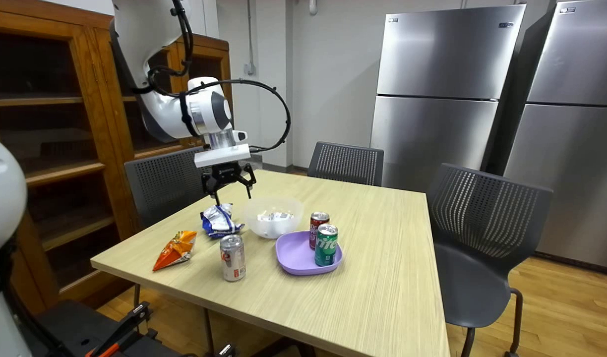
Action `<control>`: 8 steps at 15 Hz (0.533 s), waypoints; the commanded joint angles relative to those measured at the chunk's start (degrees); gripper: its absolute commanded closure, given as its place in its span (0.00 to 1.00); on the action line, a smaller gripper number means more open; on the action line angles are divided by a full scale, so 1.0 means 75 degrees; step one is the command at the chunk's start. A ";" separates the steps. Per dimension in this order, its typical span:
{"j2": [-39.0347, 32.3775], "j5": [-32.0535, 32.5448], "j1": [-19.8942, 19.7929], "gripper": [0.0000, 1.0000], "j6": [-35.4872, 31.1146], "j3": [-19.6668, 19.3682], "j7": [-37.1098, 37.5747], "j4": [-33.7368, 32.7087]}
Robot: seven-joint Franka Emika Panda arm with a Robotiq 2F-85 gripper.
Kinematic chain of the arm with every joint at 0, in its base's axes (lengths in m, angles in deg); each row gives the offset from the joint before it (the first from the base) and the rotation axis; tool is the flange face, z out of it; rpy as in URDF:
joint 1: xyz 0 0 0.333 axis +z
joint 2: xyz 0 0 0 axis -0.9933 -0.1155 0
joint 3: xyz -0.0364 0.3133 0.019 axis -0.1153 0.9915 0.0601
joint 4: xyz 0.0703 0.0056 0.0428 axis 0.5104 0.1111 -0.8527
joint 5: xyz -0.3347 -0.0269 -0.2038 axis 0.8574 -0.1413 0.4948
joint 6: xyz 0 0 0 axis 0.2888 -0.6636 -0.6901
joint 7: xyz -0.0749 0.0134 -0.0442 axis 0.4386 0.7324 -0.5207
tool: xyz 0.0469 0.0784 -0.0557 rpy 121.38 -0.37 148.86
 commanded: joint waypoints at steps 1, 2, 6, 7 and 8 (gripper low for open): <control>0.0450 0.0296 0.0037 0.00 -0.0443 0.0183 -0.0365 0.0647; 0.0440 0.0358 0.0048 0.00 -0.0548 0.0232 -0.0458 0.0693; 0.0286 0.0404 0.0056 0.00 -0.0772 0.0408 -0.0856 0.0665; 0.0228 0.0374 0.0043 0.00 -0.0779 0.0453 -0.0987 0.0615; 0.0157 0.0345 0.0028 0.00 -0.0782 0.0493 -0.1118 0.0544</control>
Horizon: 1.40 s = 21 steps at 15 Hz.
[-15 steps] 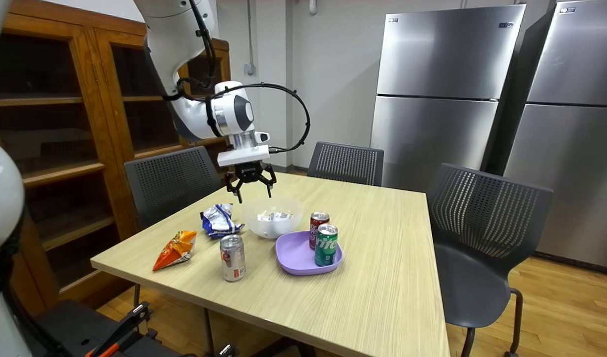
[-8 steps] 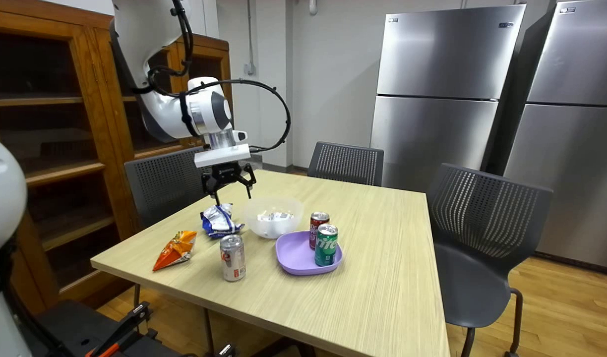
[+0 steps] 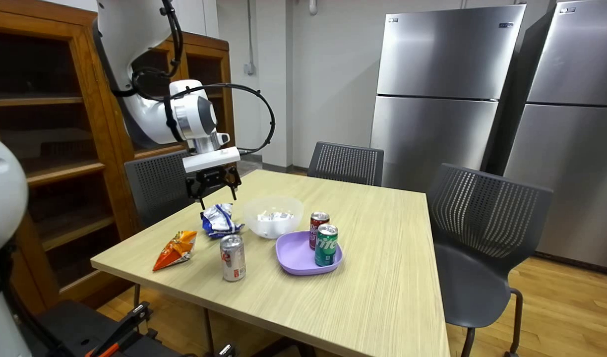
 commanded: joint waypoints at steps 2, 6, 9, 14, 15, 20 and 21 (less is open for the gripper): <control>-0.0088 0.0049 -0.0052 0.00 -0.0134 0.0159 -0.0596 -0.0083; -0.0431 -0.0047 -0.0136 0.00 -0.0184 0.0256 -0.1087 -0.0375; -0.0723 -0.0102 -0.0195 0.00 -0.0204 0.0311 -0.1396 -0.0647; -0.1253 -0.0171 -0.0274 0.00 -0.0148 0.0352 -0.1758 -0.1209; -0.1366 -0.0194 -0.0300 0.00 -0.0131 0.0369 -0.1834 -0.1328; -0.1827 -0.0329 -0.0432 0.00 -0.0034 0.0468 -0.2121 -0.1851; -0.1898 -0.0342 -0.0454 0.00 -0.0026 0.0484 -0.2157 -0.1926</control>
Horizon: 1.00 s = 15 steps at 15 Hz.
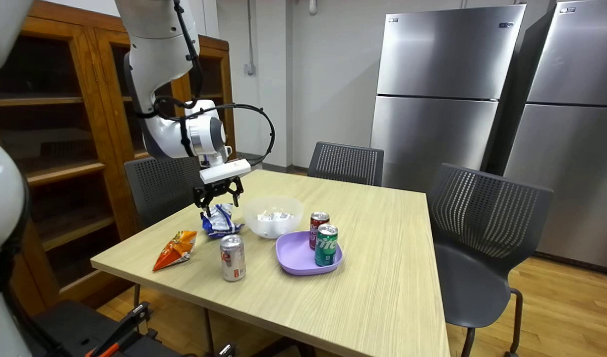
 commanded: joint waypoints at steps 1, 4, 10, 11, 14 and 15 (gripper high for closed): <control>-0.0350 -0.0189 -0.0254 0.00 0.0155 0.0256 -0.0426 -0.0506; -0.0483 -0.0199 -0.0311 0.34 0.0171 0.0295 -0.0473 -0.0662; -0.0529 -0.0195 -0.0389 0.82 0.0159 0.0310 -0.0526 -0.0725; -0.0518 -0.0199 -0.0401 0.88 0.0154 0.0311 -0.0525 -0.0711; -0.0479 -0.0213 -0.0413 1.00 0.0149 0.0307 -0.0491 -0.0646; -0.0437 -0.0214 -0.0409 1.00 0.0138 0.0307 -0.0469 -0.0596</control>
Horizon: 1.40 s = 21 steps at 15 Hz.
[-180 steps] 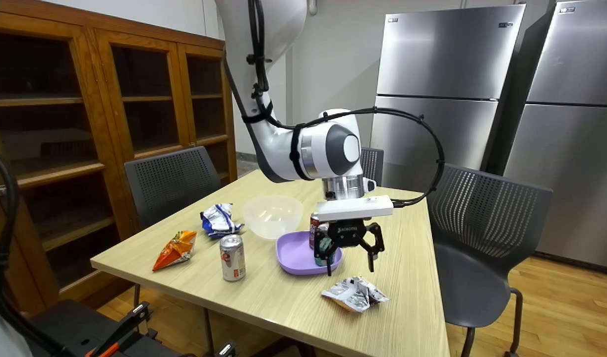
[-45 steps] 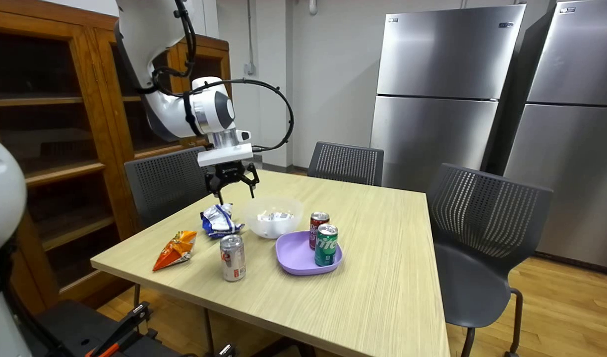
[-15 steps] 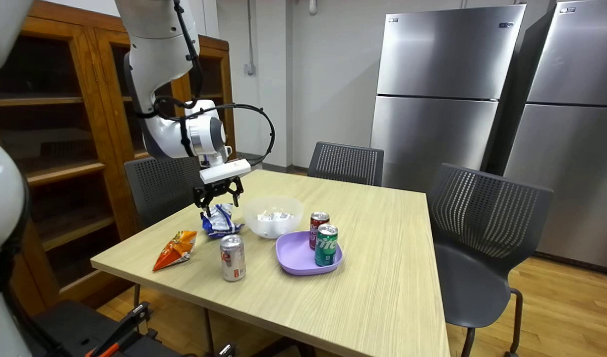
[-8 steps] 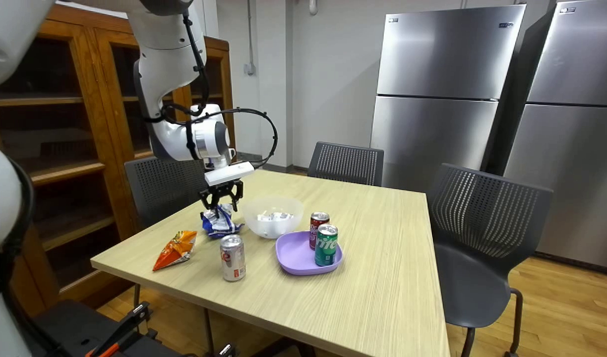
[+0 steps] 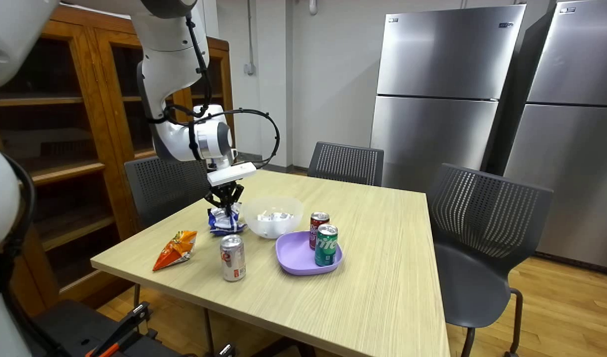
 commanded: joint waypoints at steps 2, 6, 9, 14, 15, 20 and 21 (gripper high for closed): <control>0.0181 -0.0144 -0.0155 1.00 0.0076 0.0179 -0.0189 0.0099; 0.0644 -0.0074 -0.0119 1.00 -0.0106 0.0146 -0.0044 0.0500; 0.1118 -0.0047 -0.0104 1.00 -0.0231 0.0107 0.0056 0.0827; 0.1997 -0.0033 -0.0089 1.00 -0.0460 0.0016 0.0195 0.1369; 0.2140 -0.0030 -0.0086 1.00 -0.0482 -0.0004 0.0217 0.1443; 0.2635 -0.0050 -0.0147 1.00 -0.0516 -0.0206 0.0413 0.1614; 0.2678 -0.0027 -0.0148 1.00 -0.0508 -0.0275 0.0478 0.1606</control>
